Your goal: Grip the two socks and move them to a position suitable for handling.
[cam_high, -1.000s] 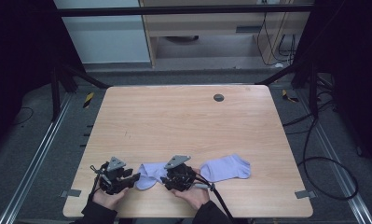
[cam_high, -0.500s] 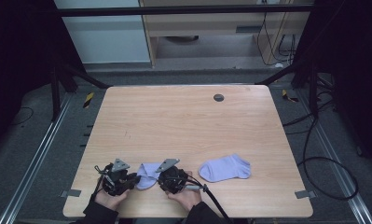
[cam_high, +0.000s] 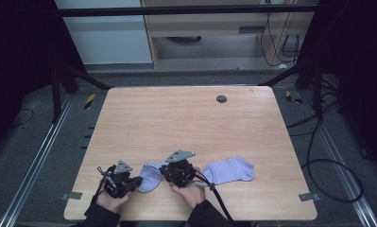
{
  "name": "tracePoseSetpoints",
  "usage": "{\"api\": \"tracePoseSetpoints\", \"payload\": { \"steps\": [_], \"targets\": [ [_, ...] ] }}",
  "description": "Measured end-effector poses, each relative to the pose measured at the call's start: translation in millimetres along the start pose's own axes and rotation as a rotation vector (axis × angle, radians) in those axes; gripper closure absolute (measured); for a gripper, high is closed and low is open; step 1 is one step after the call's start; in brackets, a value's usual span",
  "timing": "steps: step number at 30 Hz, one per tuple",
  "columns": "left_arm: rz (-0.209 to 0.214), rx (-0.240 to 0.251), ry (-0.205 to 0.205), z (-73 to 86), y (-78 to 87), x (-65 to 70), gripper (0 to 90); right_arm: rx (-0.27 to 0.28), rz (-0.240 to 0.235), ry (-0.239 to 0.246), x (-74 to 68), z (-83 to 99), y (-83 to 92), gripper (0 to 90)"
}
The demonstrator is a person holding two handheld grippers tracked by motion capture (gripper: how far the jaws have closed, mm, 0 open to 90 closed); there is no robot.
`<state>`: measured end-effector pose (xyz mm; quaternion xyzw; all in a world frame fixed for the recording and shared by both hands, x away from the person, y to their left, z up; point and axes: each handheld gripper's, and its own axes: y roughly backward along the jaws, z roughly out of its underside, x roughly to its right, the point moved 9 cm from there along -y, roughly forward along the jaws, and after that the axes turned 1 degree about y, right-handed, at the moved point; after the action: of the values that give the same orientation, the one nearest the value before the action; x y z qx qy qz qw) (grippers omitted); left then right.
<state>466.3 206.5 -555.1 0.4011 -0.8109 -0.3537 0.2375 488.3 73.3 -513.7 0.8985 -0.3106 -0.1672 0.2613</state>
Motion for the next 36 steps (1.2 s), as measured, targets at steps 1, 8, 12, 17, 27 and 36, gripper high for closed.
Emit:
{"api": "tracePoseSetpoints", "payload": {
  "steps": [1, 8, 12, 17, 27, 36],
  "targets": [
    [0.001, -0.002, -0.007, -0.1, 0.0, 0.0, 86.5, 0.009, 0.011, -0.01, 2.3, -2.3, 0.0, 83.3],
    [-0.002, -0.01, -0.024, -1.0, -1.1, -1.0, 86.6, 0.016, 0.097, -0.082, 30.6, -10.6, -21.0, 82.3],
    [-0.005, -0.007, -0.024, -1.1, -1.2, -2.5, 86.5, 0.016, 0.152, -0.072, 40.6, -14.3, -32.4, 81.6],
    [-0.011, 0.012, 0.001, -2.4, -1.1, -5.7, 82.9, -0.015, 0.208, -0.027, 49.3, -18.0, -42.3, 70.2],
    [-0.062, 0.076, 0.071, -6.9, 11.1, -13.2, 65.2, 0.021, 0.235, 0.011, 68.6, -31.6, -30.9, 56.1],
    [-0.07, 0.04, 0.086, -2.3, 8.5, -11.9, 64.4, -0.083, 0.201, 0.002, 81.5, -7.4, -45.8, 59.9]
  ]
}}
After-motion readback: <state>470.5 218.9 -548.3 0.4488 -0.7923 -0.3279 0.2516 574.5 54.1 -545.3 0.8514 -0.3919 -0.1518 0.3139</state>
